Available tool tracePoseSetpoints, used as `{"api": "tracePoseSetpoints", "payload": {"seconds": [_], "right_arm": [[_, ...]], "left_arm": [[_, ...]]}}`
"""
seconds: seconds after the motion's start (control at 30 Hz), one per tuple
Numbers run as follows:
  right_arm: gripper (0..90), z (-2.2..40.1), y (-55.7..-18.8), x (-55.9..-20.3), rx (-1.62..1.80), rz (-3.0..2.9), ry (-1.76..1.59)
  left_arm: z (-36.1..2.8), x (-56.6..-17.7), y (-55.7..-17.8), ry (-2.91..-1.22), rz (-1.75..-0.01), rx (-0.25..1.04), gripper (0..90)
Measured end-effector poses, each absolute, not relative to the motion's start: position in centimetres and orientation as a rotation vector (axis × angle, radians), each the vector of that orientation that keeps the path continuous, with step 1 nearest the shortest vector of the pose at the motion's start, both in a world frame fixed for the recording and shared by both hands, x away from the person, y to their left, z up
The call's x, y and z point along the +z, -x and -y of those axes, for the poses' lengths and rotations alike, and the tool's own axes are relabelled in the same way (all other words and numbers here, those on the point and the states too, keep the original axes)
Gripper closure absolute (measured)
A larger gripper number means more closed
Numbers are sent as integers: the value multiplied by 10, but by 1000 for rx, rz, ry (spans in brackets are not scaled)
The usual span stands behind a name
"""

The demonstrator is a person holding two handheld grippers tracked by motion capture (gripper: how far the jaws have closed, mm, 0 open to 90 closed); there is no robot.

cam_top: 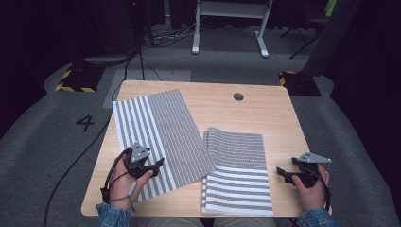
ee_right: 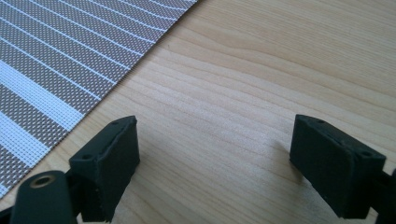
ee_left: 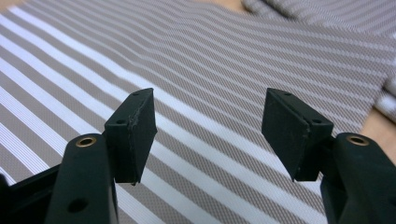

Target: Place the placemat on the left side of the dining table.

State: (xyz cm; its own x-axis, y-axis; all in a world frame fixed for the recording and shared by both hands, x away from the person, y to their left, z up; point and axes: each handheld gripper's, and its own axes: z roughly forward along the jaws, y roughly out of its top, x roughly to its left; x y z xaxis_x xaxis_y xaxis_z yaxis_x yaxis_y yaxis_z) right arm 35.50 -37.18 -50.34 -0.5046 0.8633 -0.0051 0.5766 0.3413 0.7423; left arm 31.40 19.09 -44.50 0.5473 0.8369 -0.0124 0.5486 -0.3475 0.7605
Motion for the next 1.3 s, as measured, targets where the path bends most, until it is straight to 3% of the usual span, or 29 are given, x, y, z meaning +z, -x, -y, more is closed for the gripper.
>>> {"api": "tracePoseSetpoints", "payload": {"seconds": [0.33, 0.57, 0.73, 0.93, 1.07, 1.2, 1.3], "right_arm": [[156, 372, -355, -503, 972, -2212, -1264], [153, 372, -356, -504, 975, -2217, -1260], [152, 372, -356, -504, 976, -2219, -1259], [152, 372, -356, -504, 976, -2219, -1258], [152, 372, -356, -504, 975, -2219, -1258], [152, 372, -356, -504, 976, -2219, -1258], [152, 372, -356, -504, 976, -2219, -1258]], "left_arm": [[-195, -472, -286, -2141, -1293, 451, 318], [-194, -479, -273, -2184, -1321, 428, 285], [-192, -484, -273, -2226, -1422, 385, 239], [-193, -485, -278, -2193, -1436, 372, 257], [-191, -483, -283, -2193, -1469, 389, 313], [-193, -480, -294, -2206, -1465, 394, 471], [-196, -480, -300, -2205, -1414, 425, 730]]}}
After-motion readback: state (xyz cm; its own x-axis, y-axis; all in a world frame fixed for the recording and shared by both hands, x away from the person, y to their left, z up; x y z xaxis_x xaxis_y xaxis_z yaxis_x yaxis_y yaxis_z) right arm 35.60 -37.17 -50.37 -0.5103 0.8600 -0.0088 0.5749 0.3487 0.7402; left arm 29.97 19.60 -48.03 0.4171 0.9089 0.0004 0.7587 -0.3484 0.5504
